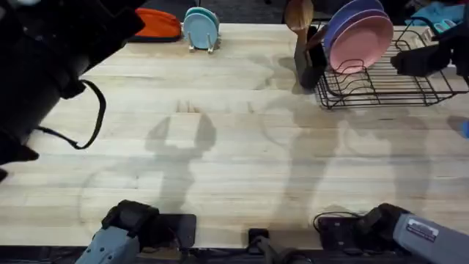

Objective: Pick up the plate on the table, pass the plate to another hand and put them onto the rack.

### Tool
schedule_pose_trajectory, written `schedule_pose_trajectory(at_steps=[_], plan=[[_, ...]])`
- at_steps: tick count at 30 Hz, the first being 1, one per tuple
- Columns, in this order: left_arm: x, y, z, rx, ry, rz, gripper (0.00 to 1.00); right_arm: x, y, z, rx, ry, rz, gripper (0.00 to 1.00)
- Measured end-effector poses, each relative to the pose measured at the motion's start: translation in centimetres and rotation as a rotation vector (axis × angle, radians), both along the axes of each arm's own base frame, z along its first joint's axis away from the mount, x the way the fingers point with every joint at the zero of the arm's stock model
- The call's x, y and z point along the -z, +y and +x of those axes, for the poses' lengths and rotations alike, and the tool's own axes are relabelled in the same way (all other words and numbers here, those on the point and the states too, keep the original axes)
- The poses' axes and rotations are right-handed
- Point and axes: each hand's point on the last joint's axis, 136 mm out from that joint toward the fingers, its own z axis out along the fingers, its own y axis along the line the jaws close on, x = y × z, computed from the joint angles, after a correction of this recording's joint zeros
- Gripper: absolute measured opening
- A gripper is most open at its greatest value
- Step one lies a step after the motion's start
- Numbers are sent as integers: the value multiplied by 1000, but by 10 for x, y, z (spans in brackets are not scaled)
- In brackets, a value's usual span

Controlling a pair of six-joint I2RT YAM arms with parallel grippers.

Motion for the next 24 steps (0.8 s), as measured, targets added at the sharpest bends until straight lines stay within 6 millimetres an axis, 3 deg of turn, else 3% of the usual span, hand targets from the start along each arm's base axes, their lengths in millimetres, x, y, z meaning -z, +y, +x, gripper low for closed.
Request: schedule_pose_trajectory(at_steps=[2,7,15,24], plan=[[0,1,0,-3,0,1,994,-9,14,-17,37,17,58,994],[0,1,0,-3,0,1,993,-19,30,-33,106,42,160,994],[0,1,0,-6,0,1,994,-27,45,-42,315,108,430,994],[1,1,0,-6,3,2,994,-25,47,-44,497,183,640,994]])
